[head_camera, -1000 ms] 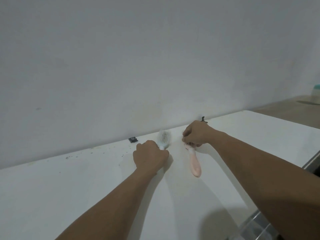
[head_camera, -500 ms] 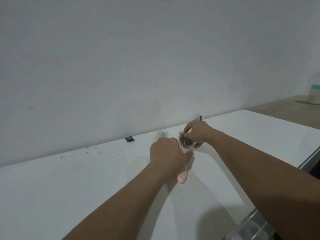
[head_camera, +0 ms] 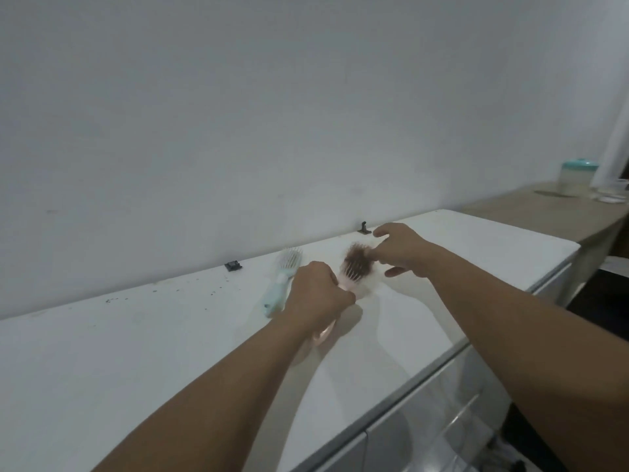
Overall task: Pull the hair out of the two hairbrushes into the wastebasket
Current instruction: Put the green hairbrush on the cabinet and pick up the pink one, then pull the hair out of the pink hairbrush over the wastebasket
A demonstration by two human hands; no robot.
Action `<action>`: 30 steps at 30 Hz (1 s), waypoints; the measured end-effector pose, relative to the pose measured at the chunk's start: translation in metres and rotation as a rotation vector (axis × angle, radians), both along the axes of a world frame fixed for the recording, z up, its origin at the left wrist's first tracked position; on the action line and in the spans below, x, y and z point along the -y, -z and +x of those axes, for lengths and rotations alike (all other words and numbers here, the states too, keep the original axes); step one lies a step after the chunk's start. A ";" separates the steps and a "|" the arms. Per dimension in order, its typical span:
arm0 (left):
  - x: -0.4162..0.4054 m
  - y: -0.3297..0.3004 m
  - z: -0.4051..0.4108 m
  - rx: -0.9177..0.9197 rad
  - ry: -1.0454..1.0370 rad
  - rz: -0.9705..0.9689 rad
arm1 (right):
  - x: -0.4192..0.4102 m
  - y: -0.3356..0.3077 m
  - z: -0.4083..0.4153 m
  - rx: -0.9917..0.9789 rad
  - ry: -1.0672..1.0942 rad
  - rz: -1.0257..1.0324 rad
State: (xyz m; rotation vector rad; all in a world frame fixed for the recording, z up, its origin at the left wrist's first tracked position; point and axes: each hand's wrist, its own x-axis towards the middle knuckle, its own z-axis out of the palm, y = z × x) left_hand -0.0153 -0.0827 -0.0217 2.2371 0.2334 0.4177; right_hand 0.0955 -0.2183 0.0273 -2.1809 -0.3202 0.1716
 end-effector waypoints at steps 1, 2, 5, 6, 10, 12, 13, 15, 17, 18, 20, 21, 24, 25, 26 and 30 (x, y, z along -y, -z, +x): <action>0.006 0.000 -0.002 0.002 0.021 -0.046 | 0.010 -0.003 -0.005 -0.072 0.001 0.078; 0.012 -0.001 -0.005 0.000 0.040 -0.080 | 0.021 -0.007 -0.012 -0.143 -0.010 0.148; 0.034 -0.009 -0.017 -0.009 0.132 -0.141 | 0.056 -0.014 -0.027 -0.257 -0.078 0.282; 0.043 -0.012 -0.021 -0.018 0.170 -0.162 | 0.067 -0.015 -0.033 -0.265 -0.083 0.312; 0.079 -0.018 -0.035 -0.052 0.310 -0.196 | 0.113 -0.013 -0.062 -0.236 -0.035 0.337; 0.100 -0.017 -0.040 -0.053 0.364 -0.165 | 0.135 -0.011 -0.082 -0.216 0.002 0.351; 0.111 -0.015 -0.043 -0.053 0.392 -0.168 | 0.146 -0.008 -0.090 -0.206 0.027 0.375; 0.132 -0.012 -0.050 -0.061 0.430 -0.186 | 0.169 -0.003 -0.106 -0.192 0.078 0.430; 0.152 -0.008 -0.060 -0.091 0.453 -0.214 | 0.193 0.004 -0.120 -0.191 0.117 0.456; 0.162 -0.005 -0.064 -0.106 0.465 -0.232 | 0.204 0.008 -0.126 -0.190 0.131 0.458; 0.180 0.001 -0.073 -0.142 0.500 -0.271 | 0.224 0.017 -0.140 -0.189 0.152 0.470; 0.188 0.005 -0.077 -0.161 0.520 -0.292 | 0.233 0.022 -0.146 -0.184 0.164 0.482; 0.211 0.020 -0.089 -0.225 0.555 -0.302 | 0.258 0.039 -0.164 -0.187 0.162 0.493; 0.218 0.026 -0.092 -0.238 0.553 -0.300 | 0.266 0.045 -0.170 -0.201 0.153 0.492; 0.225 0.033 -0.096 -0.246 0.546 -0.304 | 0.272 0.050 -0.174 -0.216 0.148 0.493; 0.244 0.052 -0.111 -0.267 0.507 -0.342 | 0.290 0.064 -0.193 -0.281 0.163 0.517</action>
